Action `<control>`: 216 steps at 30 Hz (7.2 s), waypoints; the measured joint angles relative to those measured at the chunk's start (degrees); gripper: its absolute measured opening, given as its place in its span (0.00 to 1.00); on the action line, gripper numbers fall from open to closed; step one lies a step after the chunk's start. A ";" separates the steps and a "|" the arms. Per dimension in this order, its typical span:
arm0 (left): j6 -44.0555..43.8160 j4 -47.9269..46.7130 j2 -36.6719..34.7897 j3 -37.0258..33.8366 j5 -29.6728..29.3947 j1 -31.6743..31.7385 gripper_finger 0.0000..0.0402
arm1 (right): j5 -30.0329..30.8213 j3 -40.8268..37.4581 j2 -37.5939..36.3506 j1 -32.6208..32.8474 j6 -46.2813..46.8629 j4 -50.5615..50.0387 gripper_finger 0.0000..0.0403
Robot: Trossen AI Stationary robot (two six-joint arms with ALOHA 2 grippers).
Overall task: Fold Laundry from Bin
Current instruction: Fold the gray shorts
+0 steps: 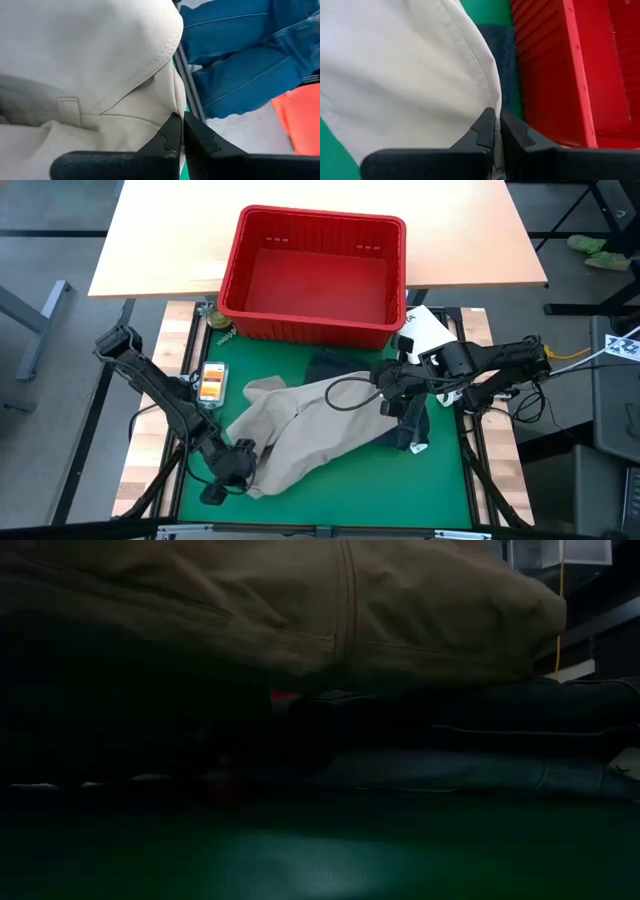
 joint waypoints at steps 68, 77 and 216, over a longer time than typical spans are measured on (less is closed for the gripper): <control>-2.24 -2.40 0.61 -0.09 -6.36 -0.84 0.01 | 3.04 -13.52 22.03 23.89 3.89 3.30 0.05; -2.18 -2.38 0.59 -0.09 -6.38 -0.85 0.01 | 22.01 -2.66 21.88 20.35 1.68 -11.90 0.06; -4.32 -2.19 0.59 -0.09 -5.29 -1.44 0.01 | -22.44 -29.05 1.24 -4.09 3.15 19.85 0.03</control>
